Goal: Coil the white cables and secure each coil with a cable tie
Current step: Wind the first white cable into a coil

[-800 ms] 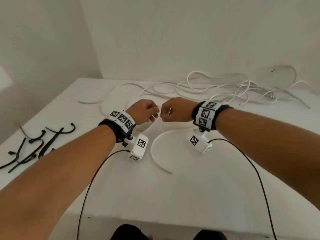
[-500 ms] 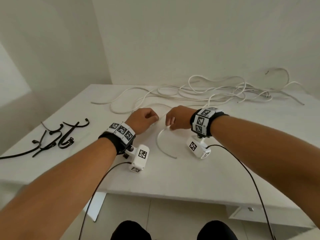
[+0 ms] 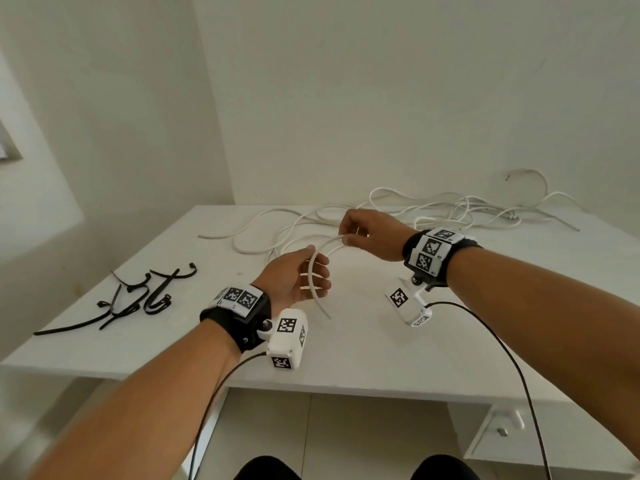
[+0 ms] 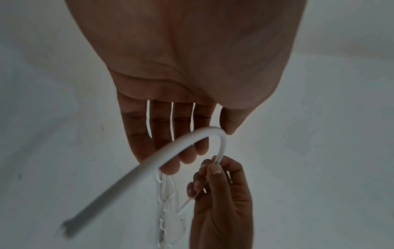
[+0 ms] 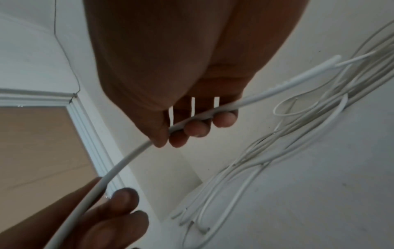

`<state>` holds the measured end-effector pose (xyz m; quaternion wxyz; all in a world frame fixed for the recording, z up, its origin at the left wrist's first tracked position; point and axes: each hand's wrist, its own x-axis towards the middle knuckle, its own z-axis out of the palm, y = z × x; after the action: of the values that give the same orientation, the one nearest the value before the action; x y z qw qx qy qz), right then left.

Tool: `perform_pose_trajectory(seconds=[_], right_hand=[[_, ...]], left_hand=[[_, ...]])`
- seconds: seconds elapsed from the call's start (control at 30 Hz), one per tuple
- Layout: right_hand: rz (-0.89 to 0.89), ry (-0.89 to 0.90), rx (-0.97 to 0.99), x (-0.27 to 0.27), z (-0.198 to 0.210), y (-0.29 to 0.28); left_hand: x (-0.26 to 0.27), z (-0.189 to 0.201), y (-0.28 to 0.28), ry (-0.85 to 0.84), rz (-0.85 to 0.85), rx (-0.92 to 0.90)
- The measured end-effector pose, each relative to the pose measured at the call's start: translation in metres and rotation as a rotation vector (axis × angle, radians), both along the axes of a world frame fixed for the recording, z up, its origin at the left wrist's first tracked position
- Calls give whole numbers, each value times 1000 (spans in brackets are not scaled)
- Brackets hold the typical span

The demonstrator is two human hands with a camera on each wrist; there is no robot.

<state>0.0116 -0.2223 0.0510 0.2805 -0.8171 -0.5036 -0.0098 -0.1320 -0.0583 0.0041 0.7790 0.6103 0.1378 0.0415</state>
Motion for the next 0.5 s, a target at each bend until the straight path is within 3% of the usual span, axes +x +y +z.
perform_pose_trajectory(seconds=[0.3,0.5], right_hand=[[-124,72,235,7,16,-11],[-148,105,343,11,15,-15]], left_hand=[[-5,26,-36,-130,-83,-327],[-10,38,-53,-166,-240,-306]])
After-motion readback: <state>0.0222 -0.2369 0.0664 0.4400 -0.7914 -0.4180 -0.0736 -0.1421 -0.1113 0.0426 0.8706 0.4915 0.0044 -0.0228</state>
